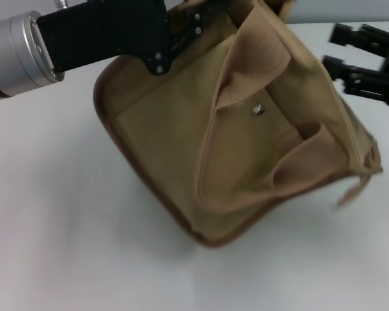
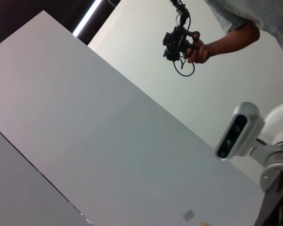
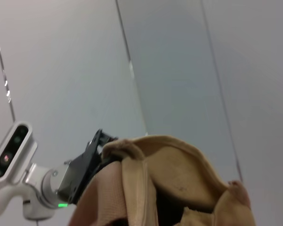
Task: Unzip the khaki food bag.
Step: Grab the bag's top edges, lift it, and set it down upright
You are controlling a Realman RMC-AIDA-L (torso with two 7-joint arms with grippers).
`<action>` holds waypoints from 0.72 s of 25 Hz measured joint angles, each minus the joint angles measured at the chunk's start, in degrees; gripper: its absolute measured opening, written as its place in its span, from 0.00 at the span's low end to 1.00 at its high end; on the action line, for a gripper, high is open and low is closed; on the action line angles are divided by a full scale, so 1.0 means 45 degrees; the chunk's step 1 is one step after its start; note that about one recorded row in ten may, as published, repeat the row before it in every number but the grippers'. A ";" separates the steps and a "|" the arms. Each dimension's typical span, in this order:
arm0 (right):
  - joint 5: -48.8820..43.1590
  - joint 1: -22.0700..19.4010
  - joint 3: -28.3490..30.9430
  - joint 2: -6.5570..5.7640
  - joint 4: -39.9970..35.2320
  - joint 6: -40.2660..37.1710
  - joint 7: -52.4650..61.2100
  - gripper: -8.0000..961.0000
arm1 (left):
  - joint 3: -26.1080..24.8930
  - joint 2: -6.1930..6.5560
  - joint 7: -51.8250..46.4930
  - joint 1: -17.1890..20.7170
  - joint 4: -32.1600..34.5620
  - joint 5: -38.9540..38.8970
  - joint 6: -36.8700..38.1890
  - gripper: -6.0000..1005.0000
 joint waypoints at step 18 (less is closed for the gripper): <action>-0.0008 0.0489 0.0628 0.0005 0.0447 0.0468 -0.1970 0.87 | -0.0018 -0.0096 0.0001 0.0042 -0.0002 -0.0017 0.0078 0.09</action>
